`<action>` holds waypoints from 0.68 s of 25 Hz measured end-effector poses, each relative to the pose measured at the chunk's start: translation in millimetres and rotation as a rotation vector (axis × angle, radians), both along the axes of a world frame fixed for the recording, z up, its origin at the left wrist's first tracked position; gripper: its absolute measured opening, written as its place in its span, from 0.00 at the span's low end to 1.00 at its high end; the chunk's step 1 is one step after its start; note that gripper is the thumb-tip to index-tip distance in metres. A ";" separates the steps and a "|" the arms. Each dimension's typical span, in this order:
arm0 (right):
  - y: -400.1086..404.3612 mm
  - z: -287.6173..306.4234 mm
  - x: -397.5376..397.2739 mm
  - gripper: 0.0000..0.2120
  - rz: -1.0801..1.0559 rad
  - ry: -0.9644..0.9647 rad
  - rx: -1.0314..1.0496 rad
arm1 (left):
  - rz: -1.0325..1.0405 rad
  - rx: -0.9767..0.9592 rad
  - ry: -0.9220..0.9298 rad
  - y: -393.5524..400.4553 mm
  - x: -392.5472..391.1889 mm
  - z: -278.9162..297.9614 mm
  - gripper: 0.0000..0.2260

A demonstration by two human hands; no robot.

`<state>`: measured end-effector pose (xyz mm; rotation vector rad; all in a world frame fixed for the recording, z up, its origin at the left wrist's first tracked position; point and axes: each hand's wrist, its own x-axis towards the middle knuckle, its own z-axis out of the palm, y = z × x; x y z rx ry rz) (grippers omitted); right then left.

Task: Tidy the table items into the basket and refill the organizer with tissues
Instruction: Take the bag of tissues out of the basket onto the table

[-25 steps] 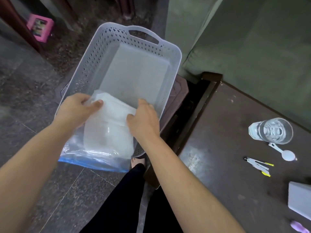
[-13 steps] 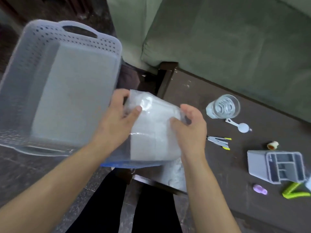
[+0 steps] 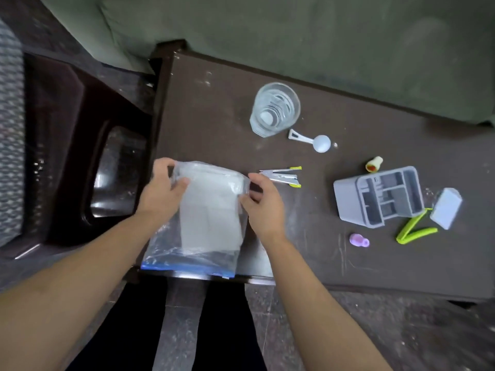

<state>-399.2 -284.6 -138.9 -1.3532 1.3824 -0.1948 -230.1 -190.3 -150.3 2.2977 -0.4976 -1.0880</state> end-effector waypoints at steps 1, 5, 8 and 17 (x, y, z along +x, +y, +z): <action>-4.9 -2.3 -4.0 0.22 0.061 0.028 0.003 | 0.009 -0.001 0.009 -1.4 -0.9 -2.1 0.18; -13.2 0.9 -11.4 0.22 0.417 0.270 -0.440 | -0.146 -0.050 -0.379 -6.6 -17.0 10.7 0.24; 7.7 -2.5 -0.9 0.22 0.635 0.261 -0.874 | -0.484 -0.172 -0.512 -6.9 -38.9 16.9 0.24; 35.6 -65.7 -16.1 0.34 0.989 0.459 -0.848 | -1.099 0.058 -0.784 36.8 -13.1 -45.8 0.30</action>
